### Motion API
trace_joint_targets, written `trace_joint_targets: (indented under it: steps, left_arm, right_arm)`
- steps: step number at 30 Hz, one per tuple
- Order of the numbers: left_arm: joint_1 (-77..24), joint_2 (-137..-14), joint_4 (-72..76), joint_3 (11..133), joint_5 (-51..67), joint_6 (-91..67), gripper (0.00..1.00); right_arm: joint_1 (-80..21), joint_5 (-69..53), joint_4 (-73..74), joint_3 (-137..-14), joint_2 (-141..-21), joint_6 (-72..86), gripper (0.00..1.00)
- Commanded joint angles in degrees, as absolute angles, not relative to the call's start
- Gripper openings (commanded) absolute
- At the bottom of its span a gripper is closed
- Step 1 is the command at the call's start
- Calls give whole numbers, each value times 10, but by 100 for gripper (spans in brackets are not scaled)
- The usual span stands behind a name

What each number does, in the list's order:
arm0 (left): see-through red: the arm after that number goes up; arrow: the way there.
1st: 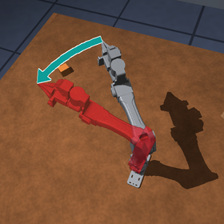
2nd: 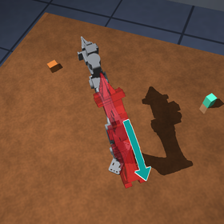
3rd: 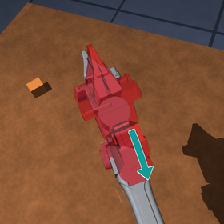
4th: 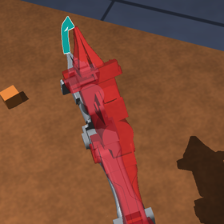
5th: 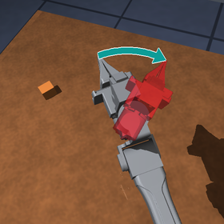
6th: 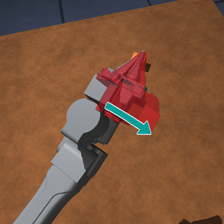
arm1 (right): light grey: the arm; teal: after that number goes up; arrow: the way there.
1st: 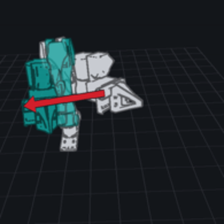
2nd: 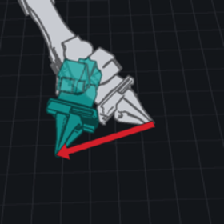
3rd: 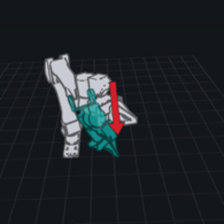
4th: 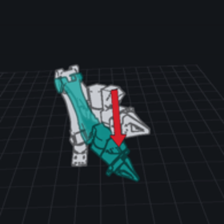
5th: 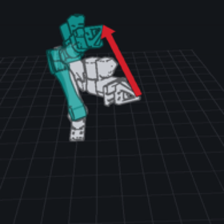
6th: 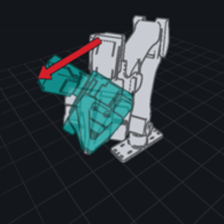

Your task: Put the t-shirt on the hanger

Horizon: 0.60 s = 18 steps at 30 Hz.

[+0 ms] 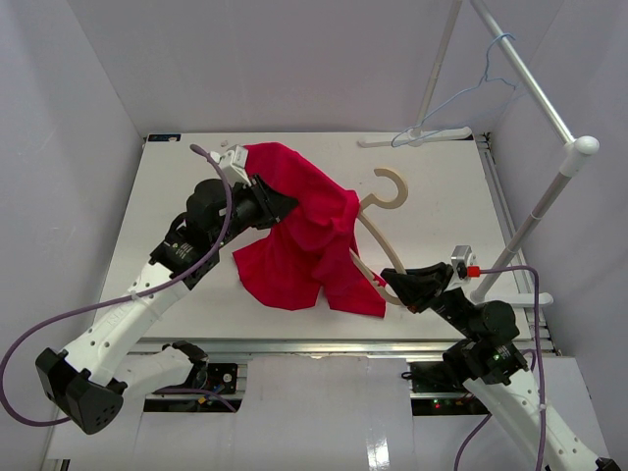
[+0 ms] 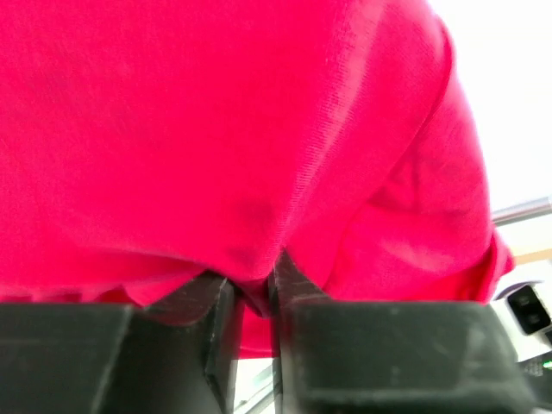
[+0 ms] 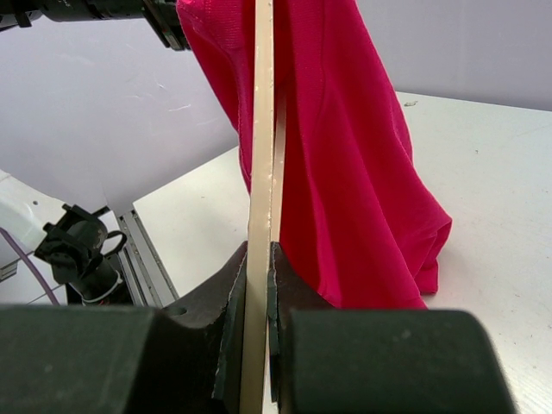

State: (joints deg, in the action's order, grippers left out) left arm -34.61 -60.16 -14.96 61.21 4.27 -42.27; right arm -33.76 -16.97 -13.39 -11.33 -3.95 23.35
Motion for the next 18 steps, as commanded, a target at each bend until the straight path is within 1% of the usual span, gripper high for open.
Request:
trace_joint_targets:
  steps: [1,6,11,18]
  left_arm:
    - [-346,-585,-146,626,34,-423,0]
    - [-346,-582,-183,693,11,-413,0]
    - [-346,-615,-221,780,18,-402,0]
    - [-346,-638,-231,810,43,-391,0]
  right_arm:
    - [-339,-175,-180,-116,-25,220,8]
    - [-338,-193,-156,-100,-5,219,8]
    - [-338,-207,-139,-93,44,211,8]
    - [-339,-222,-156,-82,42,203,8]
